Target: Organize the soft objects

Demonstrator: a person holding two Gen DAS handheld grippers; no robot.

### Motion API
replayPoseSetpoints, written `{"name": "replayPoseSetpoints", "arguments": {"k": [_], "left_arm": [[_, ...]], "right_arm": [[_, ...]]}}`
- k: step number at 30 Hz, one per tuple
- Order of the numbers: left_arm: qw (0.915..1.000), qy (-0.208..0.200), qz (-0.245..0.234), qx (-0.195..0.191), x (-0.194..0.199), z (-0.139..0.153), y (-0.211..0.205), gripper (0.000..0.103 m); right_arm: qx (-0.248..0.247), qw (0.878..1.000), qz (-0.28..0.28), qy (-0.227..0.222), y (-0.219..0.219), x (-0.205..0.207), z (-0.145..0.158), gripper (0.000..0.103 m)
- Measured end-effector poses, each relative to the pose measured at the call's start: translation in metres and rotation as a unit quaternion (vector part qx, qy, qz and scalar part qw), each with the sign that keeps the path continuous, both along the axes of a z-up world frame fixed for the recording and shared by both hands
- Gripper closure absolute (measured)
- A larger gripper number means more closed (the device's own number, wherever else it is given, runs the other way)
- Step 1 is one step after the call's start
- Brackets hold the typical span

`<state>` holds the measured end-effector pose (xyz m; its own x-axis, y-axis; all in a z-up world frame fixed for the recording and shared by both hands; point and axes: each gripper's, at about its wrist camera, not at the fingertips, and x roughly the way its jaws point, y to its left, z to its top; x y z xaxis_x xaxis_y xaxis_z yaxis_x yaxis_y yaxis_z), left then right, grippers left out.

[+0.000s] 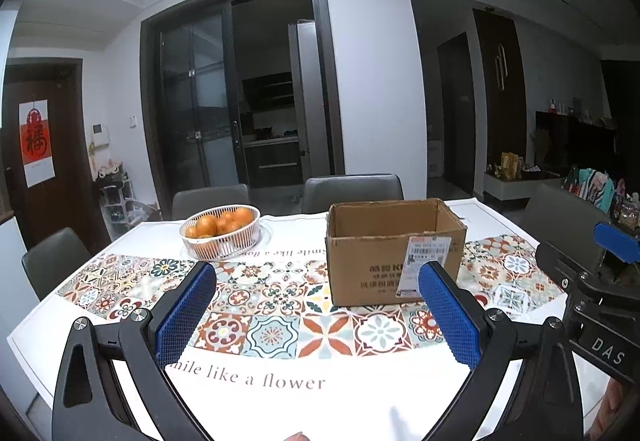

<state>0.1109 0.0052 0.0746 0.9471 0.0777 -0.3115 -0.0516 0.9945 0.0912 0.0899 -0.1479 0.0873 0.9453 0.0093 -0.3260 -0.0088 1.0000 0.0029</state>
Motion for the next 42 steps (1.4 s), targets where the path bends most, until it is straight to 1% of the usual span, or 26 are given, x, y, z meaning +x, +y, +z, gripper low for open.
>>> {"name": "replayPoseSetpoints", "arguments": {"k": [4,7,12,23,32,42], "left_arm": [[1.0000,0.006,-0.001,0.000,-0.005,-0.004,0.001,0.000],[0.9999,0.011,-0.004,-0.007,-0.009,-0.007,0.003,0.000],[0.9999,0.010,-0.001,-0.007,-0.015,-0.009,0.005,0.000],[0.9999,0.005,-0.003,-0.009,-0.019,-0.007,0.004,0.000],[0.9998,0.007,-0.016,-0.012,-0.020,-0.008,0.002,0.000],[0.9994,0.011,-0.028,-0.015,-0.018,-0.010,0.001,0.000]], "right_arm": [[-0.008,1.000,-0.007,-0.003,0.001,-0.009,-0.002,0.017],[-0.002,1.000,-0.004,0.000,0.002,-0.013,-0.005,0.017],[0.000,1.000,-0.002,0.004,0.002,-0.018,-0.009,0.017],[0.006,1.000,0.004,0.009,0.002,-0.021,-0.012,0.017],[0.017,1.000,-0.002,0.011,-0.004,-0.022,-0.013,0.017],[0.014,1.000,-0.009,0.012,-0.003,-0.021,-0.014,0.017]]}}
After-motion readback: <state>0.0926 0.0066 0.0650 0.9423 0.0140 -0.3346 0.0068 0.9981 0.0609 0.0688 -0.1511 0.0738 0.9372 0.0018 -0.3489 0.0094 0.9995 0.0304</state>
